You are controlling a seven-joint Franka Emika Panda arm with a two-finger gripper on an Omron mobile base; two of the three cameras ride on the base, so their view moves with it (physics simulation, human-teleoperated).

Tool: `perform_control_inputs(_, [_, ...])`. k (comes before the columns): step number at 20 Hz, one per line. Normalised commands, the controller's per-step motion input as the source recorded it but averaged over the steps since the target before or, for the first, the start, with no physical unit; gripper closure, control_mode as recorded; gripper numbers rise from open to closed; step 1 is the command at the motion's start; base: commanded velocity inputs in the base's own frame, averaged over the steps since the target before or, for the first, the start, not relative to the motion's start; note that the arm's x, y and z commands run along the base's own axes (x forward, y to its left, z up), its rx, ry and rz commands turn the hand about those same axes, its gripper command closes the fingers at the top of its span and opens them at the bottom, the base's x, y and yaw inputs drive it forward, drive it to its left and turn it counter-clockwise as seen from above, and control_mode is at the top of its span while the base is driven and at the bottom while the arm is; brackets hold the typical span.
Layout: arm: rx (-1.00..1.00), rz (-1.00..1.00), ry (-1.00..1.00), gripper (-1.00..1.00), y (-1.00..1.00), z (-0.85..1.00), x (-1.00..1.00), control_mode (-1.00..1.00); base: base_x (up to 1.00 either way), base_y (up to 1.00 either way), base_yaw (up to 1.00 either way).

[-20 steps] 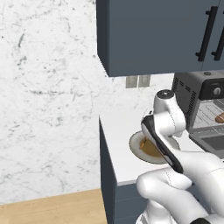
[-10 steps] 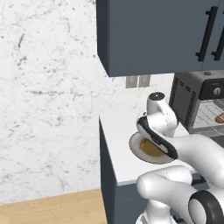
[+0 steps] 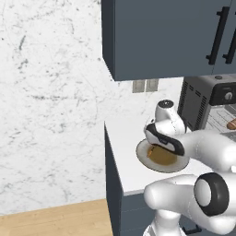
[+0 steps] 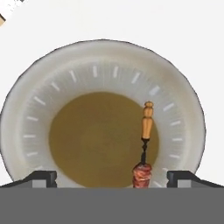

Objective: Pick up the kebab skewer and baguette bread, and place them inside the toaster oven. Close the toaster oven door and start by setting the timer.

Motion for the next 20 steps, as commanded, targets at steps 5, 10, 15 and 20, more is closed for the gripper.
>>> perform_control_inputs(5, [0.0,0.0,0.0,-1.0,0.0,-0.25,0.38,-1.0,0.0,0.0,0.0])
perform_control_inputs(10, [0.0,0.0,0.0,-1.0,-0.03,-0.32,0.34,-1.0,0.0,0.0,0.0])
perform_control_inputs(15, [0.0,0.0,0.0,-1.0,-0.03,-0.31,0.29,-1.0,0.0,0.0,0.0])
perform_control_inputs(20, [0.0,0.0,0.0,-1.0,-0.01,-0.28,0.26,-1.0,0.0,0.0,0.0])
